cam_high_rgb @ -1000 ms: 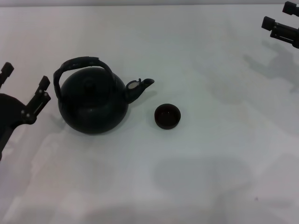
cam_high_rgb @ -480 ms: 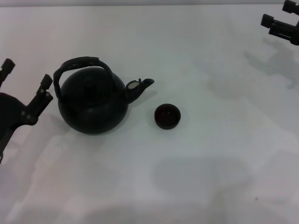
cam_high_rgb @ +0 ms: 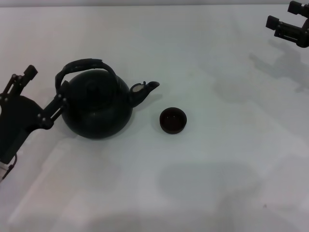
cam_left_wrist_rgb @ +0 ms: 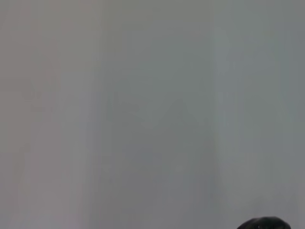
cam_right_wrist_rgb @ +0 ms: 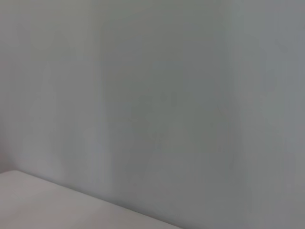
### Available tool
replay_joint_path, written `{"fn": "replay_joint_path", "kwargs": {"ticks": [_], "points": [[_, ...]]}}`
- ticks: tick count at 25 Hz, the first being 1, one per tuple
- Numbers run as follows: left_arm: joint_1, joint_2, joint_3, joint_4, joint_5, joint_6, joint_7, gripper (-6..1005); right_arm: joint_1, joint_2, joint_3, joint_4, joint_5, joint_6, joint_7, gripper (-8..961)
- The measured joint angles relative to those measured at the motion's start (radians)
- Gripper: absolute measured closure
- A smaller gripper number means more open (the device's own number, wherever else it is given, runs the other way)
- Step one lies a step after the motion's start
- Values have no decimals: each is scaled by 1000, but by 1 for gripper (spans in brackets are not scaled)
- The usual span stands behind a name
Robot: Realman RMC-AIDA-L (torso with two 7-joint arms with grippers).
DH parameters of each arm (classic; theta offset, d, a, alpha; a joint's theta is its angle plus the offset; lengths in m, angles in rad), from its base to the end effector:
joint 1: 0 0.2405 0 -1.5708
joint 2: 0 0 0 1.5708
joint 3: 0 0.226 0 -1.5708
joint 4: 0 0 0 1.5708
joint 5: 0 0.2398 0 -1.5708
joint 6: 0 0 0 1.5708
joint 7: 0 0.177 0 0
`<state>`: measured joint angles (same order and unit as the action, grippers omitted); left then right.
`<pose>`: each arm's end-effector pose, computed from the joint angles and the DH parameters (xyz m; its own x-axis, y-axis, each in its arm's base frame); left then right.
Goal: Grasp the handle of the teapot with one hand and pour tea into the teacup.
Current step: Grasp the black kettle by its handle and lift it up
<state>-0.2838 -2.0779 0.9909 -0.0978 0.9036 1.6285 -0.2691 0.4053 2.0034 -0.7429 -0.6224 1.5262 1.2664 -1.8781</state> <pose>-0.3168 0.2469 -0.0455 0.6707 -0.0813 0.7373 0.6178 -0.4890 -0.6158 0.3006 0.3853 0.0506 0.7199 -0.2410 -0.6509 -0.6265 -0.6294 -0.4598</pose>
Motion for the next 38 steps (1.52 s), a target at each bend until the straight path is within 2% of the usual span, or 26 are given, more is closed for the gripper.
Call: {"fn": "replay_joint_path", "kwargs": {"ticks": [13,18,24,28,35,38], "points": [[-22,-1,3,0,2,-76,-34,168,0,1,-7,1,2,6,-1,90],[-31,-1,3,0,4,-93,-41,205,0,2,-8,1,4,8,-1,90],[-49,-1,3,0,5,-113,-56,432,0,2,-9,1,5,8,-1,91],[-57,-1,3,0,5,-121,-75,669,4,2,-9,2,2,2,-1,91],[-63,1,-1,0,0,-132,-88,810,8,3,-9,3,1,-6,-6,91],[-63,1,-5,0,-9,-136,-92,827,9,3,-9,3,0,-7,-7,91]]}}
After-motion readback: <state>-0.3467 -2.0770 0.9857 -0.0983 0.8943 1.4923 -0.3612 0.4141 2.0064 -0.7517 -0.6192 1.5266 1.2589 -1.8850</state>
